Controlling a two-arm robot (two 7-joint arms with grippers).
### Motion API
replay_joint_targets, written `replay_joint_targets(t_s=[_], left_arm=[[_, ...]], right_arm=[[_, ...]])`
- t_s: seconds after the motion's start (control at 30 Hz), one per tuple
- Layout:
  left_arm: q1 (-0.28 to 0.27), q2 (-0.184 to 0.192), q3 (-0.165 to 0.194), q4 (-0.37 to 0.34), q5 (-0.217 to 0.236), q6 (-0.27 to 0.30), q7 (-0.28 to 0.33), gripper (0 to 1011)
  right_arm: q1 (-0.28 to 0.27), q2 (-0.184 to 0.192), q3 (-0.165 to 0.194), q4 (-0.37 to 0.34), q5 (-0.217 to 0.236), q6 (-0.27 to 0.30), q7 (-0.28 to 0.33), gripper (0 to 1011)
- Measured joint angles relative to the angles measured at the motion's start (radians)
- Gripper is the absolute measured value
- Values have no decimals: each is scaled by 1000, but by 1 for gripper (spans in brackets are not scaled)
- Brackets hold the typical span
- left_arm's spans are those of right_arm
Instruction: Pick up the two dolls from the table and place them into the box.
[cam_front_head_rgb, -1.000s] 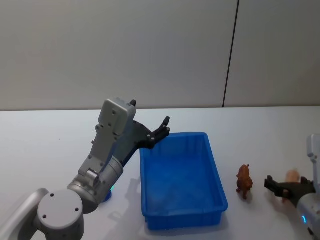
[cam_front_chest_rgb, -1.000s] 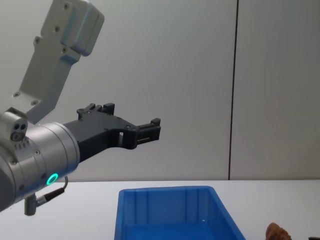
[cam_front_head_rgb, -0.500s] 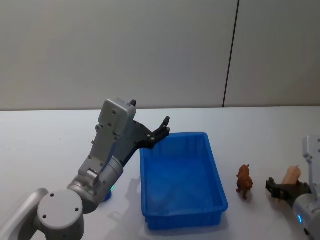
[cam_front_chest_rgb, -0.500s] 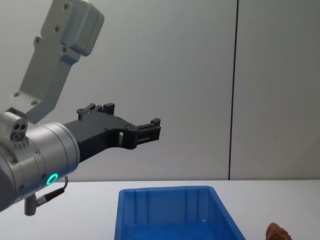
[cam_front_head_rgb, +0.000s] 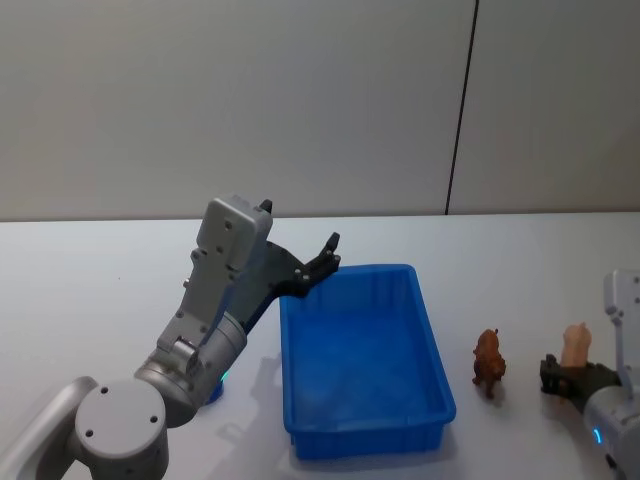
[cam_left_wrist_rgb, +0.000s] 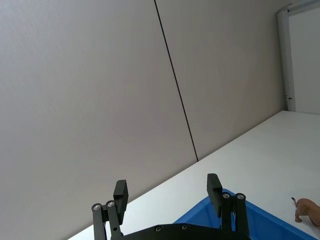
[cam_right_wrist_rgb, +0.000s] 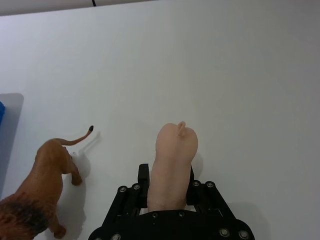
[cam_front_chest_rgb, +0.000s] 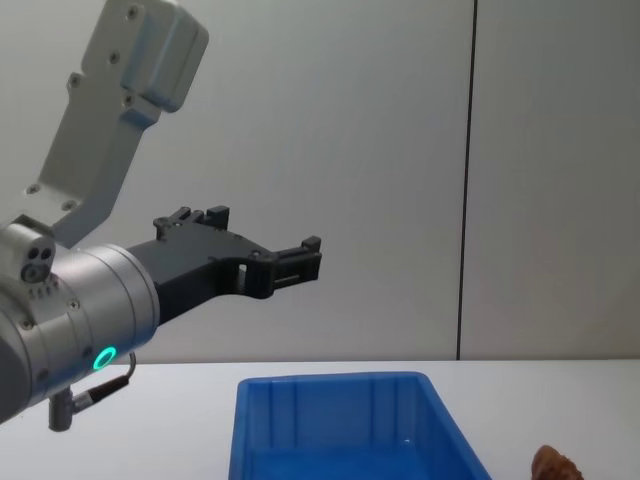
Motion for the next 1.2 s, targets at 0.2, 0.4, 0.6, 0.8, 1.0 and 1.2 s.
replay_joint_targets(t_s=[0.2,0.4,0.6,0.8,1.0,1.2], left_arm=[[0,0,0,0,0,0,0,1001],[0,0,0,0,0,0,0,1001],[0,0,0,0,0,0,0,1001],[0,0,0,0,0,0,0,1001],[0,0,0,0,0,0,0,1001],[0,0,0,0,0,0,0,1001]], right_arm=[[-5,2,2,-18,-9,-33,17,368],[-12,6,3,-49,-21,-75,41,368],[-19,10,4,-93,-32,-118,77,368],[-22,12,1,-140,-37,-151,128,368],[-20,10,-6,-181,-38,-161,191,368],[-13,4,-16,-207,-32,-149,247,368]])
